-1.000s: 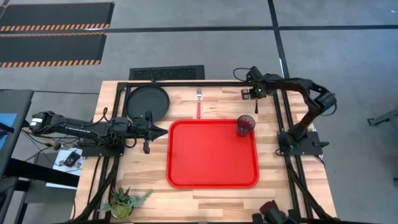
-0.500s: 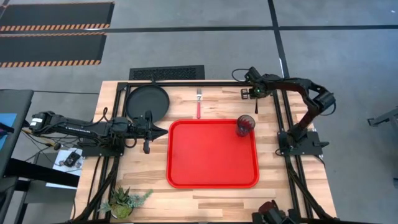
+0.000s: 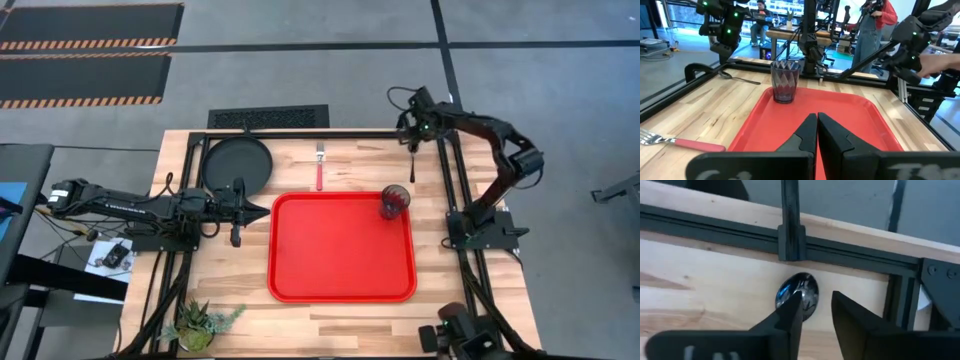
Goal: Pick and place plate/cup/fork/spoon on tray
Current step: Put the black spoon to the left of the red serving tray
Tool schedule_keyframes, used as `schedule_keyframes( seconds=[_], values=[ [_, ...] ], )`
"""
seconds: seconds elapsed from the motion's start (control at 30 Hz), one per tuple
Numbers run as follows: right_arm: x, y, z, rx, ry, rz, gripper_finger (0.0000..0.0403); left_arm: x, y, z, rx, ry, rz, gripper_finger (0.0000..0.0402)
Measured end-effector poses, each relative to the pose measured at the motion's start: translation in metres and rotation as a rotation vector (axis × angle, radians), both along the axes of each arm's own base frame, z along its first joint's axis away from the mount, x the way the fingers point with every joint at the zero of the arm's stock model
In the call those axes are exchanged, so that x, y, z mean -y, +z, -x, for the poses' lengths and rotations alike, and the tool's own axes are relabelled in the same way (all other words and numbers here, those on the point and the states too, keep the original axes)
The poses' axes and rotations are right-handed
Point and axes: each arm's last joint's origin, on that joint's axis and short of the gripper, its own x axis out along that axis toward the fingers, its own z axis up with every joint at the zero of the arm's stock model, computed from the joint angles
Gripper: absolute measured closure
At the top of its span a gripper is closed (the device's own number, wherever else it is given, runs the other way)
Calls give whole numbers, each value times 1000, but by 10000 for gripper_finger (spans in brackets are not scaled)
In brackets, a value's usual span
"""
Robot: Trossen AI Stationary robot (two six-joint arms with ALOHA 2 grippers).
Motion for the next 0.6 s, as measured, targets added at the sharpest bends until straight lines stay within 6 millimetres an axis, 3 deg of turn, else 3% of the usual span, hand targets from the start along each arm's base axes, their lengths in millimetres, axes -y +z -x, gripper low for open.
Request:
schedule_keyframes(
  seconds=[0.27,0.6],
  values=[
    [4,0,6,98,14,-32,204,0,0,0,-2,-1,-18,401],
    [-5,-5,-3,101,-41,-65,212,0,-1,0,-8,-1,-11,401]
  ],
)
